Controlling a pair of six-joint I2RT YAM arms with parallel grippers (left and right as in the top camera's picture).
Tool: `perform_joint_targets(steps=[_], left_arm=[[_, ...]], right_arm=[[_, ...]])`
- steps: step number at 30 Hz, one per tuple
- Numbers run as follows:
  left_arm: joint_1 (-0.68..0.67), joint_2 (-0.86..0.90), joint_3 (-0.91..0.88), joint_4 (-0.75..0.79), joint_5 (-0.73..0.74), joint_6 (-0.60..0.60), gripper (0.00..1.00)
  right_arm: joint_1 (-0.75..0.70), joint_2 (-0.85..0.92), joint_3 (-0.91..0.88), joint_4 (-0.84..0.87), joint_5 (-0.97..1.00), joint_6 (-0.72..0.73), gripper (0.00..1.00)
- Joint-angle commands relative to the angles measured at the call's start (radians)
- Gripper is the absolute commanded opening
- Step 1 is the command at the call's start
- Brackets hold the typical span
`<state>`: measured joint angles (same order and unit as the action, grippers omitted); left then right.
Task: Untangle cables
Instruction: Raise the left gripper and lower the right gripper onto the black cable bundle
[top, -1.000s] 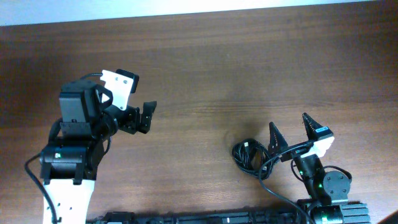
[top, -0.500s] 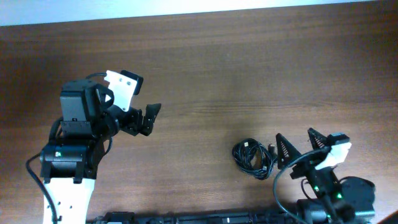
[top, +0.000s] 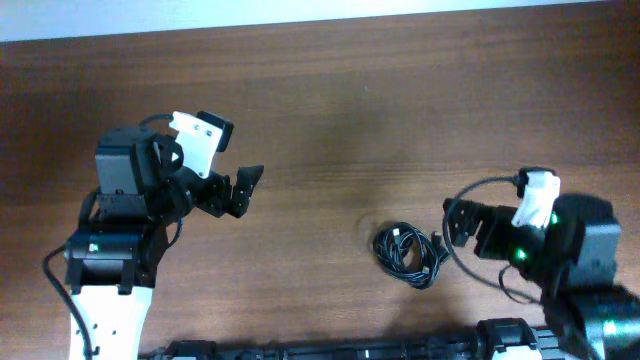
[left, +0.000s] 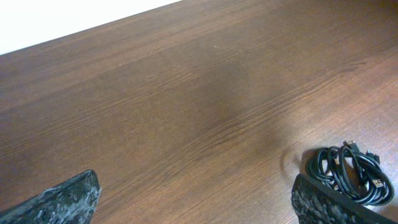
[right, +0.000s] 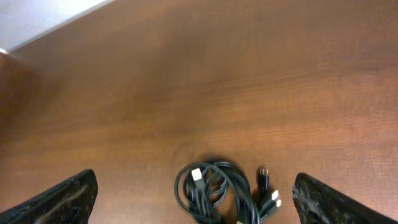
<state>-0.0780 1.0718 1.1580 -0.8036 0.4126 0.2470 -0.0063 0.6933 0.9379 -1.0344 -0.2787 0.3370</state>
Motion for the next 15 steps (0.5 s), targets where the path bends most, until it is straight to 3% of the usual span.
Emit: perform_joint_targets(steps=[1,12,15], left_arm=[[0.002,0.001,0.021,0.005,0.018,0.016,0.99],[0.002,0.029,0.021,0.053,0.018,0.016,0.99],[0.002,0.029,0.021,0.060,0.018,0.016,0.99]], right_arm=[[0.006,0.164,0.088,-0.084,-0.003,-0.003,0.99],[0.006,0.557,0.095,-0.190,-0.005,-0.007,0.99],[0.006,0.612,0.095,-0.190,0.002,-0.068,0.99]])
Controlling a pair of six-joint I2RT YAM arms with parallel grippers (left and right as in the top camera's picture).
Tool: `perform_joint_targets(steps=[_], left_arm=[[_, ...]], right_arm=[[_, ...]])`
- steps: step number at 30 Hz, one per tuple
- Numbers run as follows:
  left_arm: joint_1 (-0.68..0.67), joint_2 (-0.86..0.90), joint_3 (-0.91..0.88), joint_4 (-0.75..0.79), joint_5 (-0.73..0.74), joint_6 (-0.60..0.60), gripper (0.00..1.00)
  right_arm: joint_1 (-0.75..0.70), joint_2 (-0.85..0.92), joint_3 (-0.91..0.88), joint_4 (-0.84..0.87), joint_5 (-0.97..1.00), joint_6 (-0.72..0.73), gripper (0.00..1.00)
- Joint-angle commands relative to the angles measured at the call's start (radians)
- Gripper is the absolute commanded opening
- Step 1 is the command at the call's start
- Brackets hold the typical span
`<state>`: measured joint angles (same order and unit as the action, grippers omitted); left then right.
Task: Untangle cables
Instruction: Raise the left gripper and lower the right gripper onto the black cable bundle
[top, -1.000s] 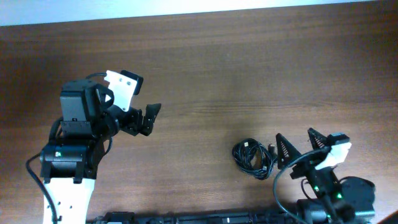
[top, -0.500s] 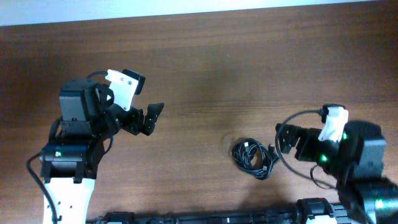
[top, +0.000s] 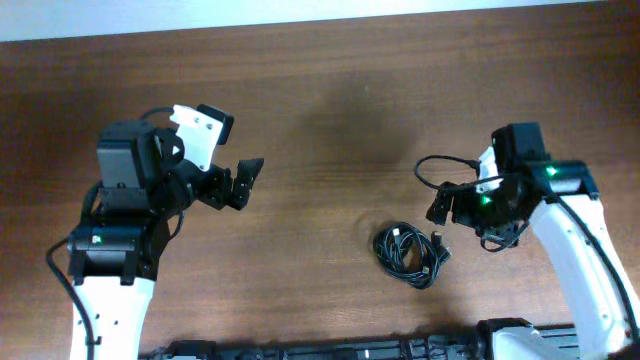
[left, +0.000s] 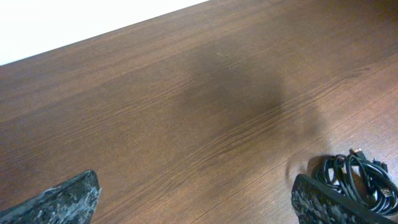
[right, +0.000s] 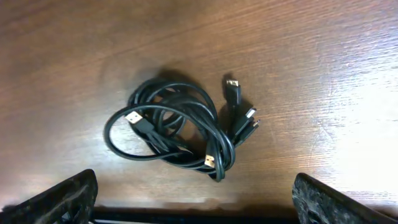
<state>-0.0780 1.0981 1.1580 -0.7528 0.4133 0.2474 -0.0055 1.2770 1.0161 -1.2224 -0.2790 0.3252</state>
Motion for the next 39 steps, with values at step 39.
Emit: perform_joint_targets(steps=[39], left_arm=[[0.002,0.129,0.021,0.072,0.096,0.015,0.99]], right_arm=[[0.006,0.072,-0.351,0.221,-0.137,-0.081,0.98]])
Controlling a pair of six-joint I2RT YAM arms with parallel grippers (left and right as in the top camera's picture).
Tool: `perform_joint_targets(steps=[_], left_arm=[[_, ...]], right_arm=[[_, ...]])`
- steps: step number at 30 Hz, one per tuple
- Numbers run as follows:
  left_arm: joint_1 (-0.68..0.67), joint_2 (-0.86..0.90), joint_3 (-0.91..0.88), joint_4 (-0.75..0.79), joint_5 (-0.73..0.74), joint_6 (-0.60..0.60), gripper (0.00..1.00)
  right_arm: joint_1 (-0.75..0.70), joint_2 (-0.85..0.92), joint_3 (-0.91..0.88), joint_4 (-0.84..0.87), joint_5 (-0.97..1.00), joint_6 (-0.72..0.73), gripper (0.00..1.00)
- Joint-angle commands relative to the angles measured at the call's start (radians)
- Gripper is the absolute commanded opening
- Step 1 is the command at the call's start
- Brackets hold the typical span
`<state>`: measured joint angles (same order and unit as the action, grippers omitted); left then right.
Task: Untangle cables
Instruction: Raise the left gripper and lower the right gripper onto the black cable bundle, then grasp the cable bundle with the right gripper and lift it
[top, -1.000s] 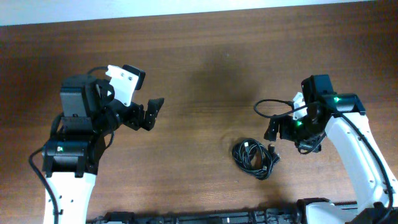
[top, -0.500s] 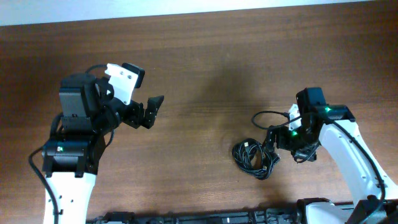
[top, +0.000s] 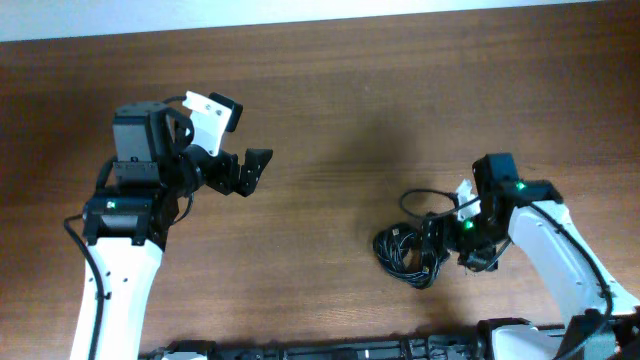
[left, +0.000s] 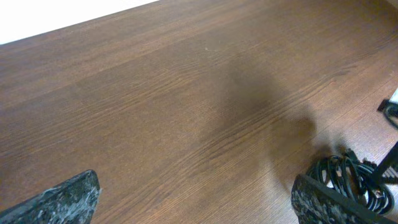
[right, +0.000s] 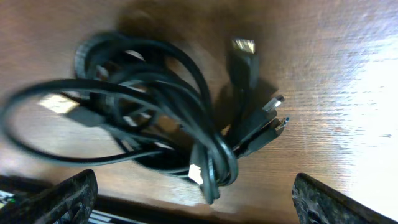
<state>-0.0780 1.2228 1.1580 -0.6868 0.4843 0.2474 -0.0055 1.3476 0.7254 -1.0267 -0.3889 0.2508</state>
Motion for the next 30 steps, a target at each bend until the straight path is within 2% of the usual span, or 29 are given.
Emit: perform_joint_targets(steps=[1,4,5,6,8,9,17,19,20,21,22,24,30], left_arm=[[0.002,0.004,0.021,0.006,0.026,0.015,0.99],[0.002,0.004,0.021,0.010,0.026,0.015,0.99],[0.002,0.004,0.021,0.013,0.026,0.015,0.99],[0.002,0.004,0.021,0.017,0.029,0.015,0.99],[0.002,0.004,0.021,0.020,0.049,0.015,0.99],[0.002,0.004,0.021,0.021,0.051,0.015,0.99],[0.002,0.004,0.021,0.022,0.051,0.015,0.99],[0.001,0.004,0.021,0.021,0.052,0.015,0.99],[0.001,0.004,0.021,0.021,0.055,0.015,0.99],[0.001,0.004,0.021,0.021,0.055,0.015,0.99],[0.001,0.004,0.021,0.021,0.055,0.015,0.99],[0.001,0.004,0.021,0.021,0.055,0.015,0.99],[0.002,0.004,0.021,0.020,0.086,0.008,0.99]], right_arm=[[0.006,0.002,-0.078,0.039,-0.030,-0.006,0.99],[0.006,0.002,-0.138,0.077,-0.030,-0.007,1.00],[0.006,0.002,-0.154,0.096,-0.030,-0.007,0.94],[0.006,0.002,-0.170,0.121,-0.031,-0.006,0.78],[0.006,0.002,-0.183,0.151,-0.030,0.004,0.72],[0.006,0.002,-0.187,0.173,-0.031,0.061,0.69],[0.006,0.002,-0.187,0.258,-0.030,0.085,0.68],[0.006,0.002,-0.187,0.279,-0.031,0.107,0.58],[0.006,0.002,-0.187,0.288,-0.030,0.106,0.49],[0.006,0.002,-0.187,0.300,-0.030,0.106,0.37],[0.006,0.002,-0.187,0.314,-0.031,0.107,0.19],[0.006,0.002,-0.187,0.328,-0.032,0.107,0.04],[0.005,0.002,-0.185,0.378,-0.155,0.106,0.04]])
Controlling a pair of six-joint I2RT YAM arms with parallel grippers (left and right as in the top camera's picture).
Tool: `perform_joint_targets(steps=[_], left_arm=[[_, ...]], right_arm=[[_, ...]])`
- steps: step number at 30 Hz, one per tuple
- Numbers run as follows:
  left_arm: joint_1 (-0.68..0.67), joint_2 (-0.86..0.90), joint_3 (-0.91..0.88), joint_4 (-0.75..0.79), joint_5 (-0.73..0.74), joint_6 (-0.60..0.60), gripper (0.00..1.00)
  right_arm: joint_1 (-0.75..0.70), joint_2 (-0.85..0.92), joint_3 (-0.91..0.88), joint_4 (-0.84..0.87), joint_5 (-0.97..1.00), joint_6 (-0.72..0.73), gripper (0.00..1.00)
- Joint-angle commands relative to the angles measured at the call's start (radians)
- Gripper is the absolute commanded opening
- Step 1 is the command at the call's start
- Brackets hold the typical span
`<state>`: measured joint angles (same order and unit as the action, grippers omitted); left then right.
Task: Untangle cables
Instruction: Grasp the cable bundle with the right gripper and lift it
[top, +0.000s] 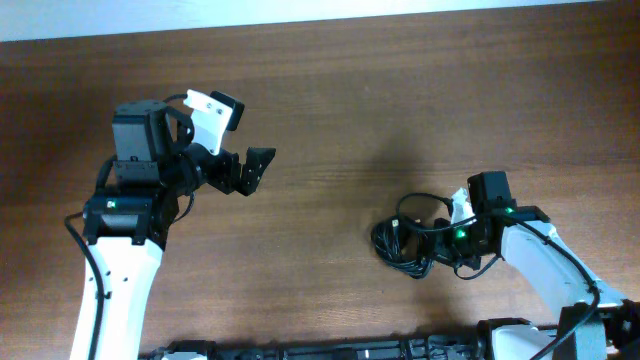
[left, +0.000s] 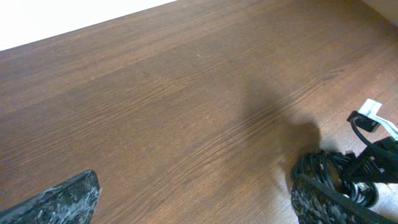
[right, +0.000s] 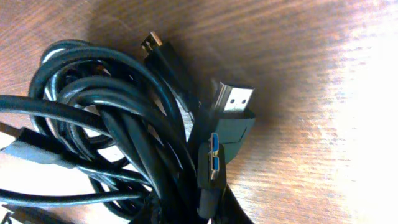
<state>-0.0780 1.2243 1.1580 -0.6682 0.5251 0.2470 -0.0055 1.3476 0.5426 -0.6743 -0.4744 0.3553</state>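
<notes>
A tangled bundle of black cables (top: 403, 247) lies on the wooden table at the lower right. In the right wrist view the cables (right: 118, 118) fill the frame, with an HDMI plug (right: 234, 99), a blue USB plug (right: 211, 160) and a small plug (right: 152, 42) sticking out. My right gripper (top: 440, 250) is down on the bundle's right side. Its fingers no longer stand at the frame's corners, and it (right: 199, 211) looks shut on the cables by the blue plug. My left gripper (top: 252, 172) hangs open over bare table at the upper left, far from the bundle (left: 329, 171).
The brown wooden table (top: 330, 100) runs back to a white wall edge. The right arm's own thin black lead (top: 420, 200) loops just above the bundle. A white tag (left: 372, 107) on the right arm shows in the left wrist view.
My right gripper has come down from close above the bundle onto it, and its fingers have left the corners of its view. The bundle has shifted slightly. The left arm has barely moved.
My right gripper first stood open low at the right, facing the bundle from the side. Then it was above the bundle looking down, then close over it, and now it is on the cables. My left gripper stayed open at the upper left with small shifts.
</notes>
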Motion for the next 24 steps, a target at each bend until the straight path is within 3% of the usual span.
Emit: perform_joint_targets(steps=[1,7,11,18,22,24], left_arm=[[0.002,0.002,0.021,0.002,0.056,0.008,0.99],[0.002,0.002,0.021,0.003,0.111,0.008,0.99],[0.002,0.002,0.021,0.026,0.198,0.008,0.99],[0.002,0.002,0.021,0.050,0.212,-0.059,0.99],[0.001,0.002,0.021,0.081,0.347,-0.060,0.99],[0.001,0.002,0.021,0.125,0.416,-0.098,0.99]], right_arm=[[0.005,0.002,-0.002,0.045,-0.100,0.002,0.04],[0.005,0.002,-0.002,0.239,-0.399,0.002,0.04],[0.005,0.002,-0.002,0.511,-0.683,0.004,0.04],[0.006,0.002,-0.002,1.107,-0.817,0.378,0.04],[0.006,0.002,-0.002,1.419,-0.771,0.596,0.04],[0.006,0.002,0.006,1.487,-0.763,0.657,0.04]])
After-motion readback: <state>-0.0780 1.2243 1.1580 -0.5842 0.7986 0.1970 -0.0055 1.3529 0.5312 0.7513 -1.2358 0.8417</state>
